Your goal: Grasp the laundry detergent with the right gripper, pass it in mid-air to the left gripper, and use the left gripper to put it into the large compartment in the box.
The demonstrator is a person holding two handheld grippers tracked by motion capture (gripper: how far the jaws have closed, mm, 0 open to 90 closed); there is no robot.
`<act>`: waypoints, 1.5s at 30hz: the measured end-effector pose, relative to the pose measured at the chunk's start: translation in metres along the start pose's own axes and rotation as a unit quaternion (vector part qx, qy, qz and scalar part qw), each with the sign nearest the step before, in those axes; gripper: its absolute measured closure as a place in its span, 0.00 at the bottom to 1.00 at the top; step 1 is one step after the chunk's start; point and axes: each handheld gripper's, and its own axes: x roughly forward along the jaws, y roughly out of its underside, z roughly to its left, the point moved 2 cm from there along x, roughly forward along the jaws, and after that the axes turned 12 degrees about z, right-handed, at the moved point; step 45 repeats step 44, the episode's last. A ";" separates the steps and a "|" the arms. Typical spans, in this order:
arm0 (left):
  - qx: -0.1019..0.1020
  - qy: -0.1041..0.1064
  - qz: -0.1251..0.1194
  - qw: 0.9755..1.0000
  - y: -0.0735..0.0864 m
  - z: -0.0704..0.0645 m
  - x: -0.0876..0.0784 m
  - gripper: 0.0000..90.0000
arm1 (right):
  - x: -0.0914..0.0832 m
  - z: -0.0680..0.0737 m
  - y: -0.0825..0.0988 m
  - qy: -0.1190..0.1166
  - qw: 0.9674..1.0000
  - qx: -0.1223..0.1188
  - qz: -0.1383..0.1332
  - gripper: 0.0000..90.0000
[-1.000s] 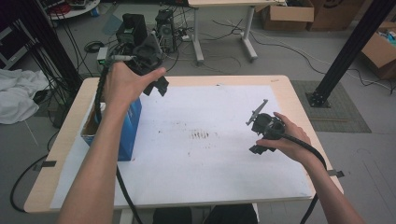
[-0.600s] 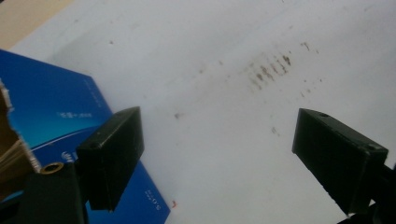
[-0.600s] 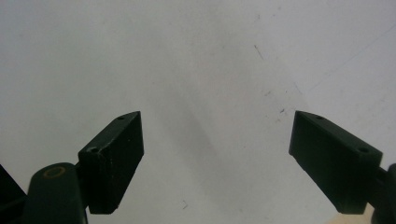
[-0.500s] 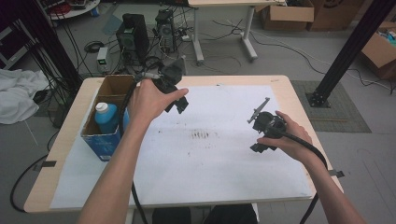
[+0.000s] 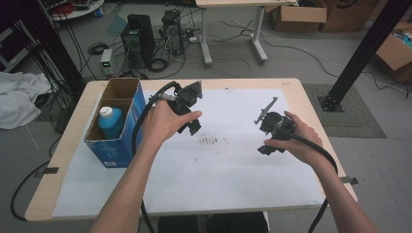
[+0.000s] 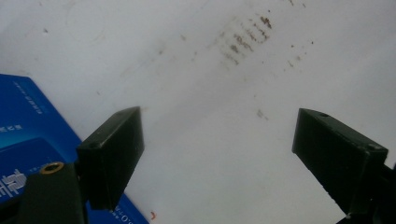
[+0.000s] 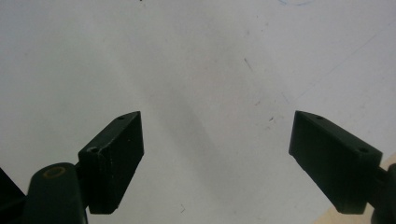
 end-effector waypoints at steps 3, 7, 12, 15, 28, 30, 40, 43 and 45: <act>0.004 0.001 0.005 1.000 0.001 0.000 0.006 0.19 | -0.003 -0.001 -0.002 0.002 1.000 0.000 0.000 0.20; 0.009 -0.001 0.010 1.000 0.002 -0.003 0.012 0.19 | -0.004 -0.001 -0.002 0.004 1.000 -0.003 -0.003 0.20; 0.013 -0.001 0.009 1.000 0.001 -0.007 0.013 0.19 | -0.005 -0.001 0.000 0.003 1.000 0.004 0.001 0.20; 0.014 0.001 0.005 1.000 0.001 -0.008 0.013 0.19 | -0.005 -0.002 0.001 0.003 1.000 0.003 0.001 0.20; 0.009 0.004 0.007 1.000 0.004 -0.005 0.016 0.19 | -0.004 -0.003 0.000 0.003 1.000 0.001 0.003 0.20; 0.008 0.004 0.007 1.000 0.004 -0.005 0.016 0.19 | -0.003 -0.002 -0.001 0.003 1.000 -0.001 0.004 0.20; 0.012 0.007 0.003 1.000 0.007 -0.006 0.015 0.19 | -0.003 0.002 -0.003 0.002 1.000 0.000 0.008 0.20; 0.010 0.010 -0.001 1.000 0.008 -0.005 0.014 0.19 | -0.002 0.002 -0.003 0.002 1.000 -0.002 0.011 0.20; 0.010 0.011 -0.003 1.000 0.009 -0.004 0.013 0.19 | -0.003 0.001 -0.003 0.003 1.000 -0.003 0.012 0.20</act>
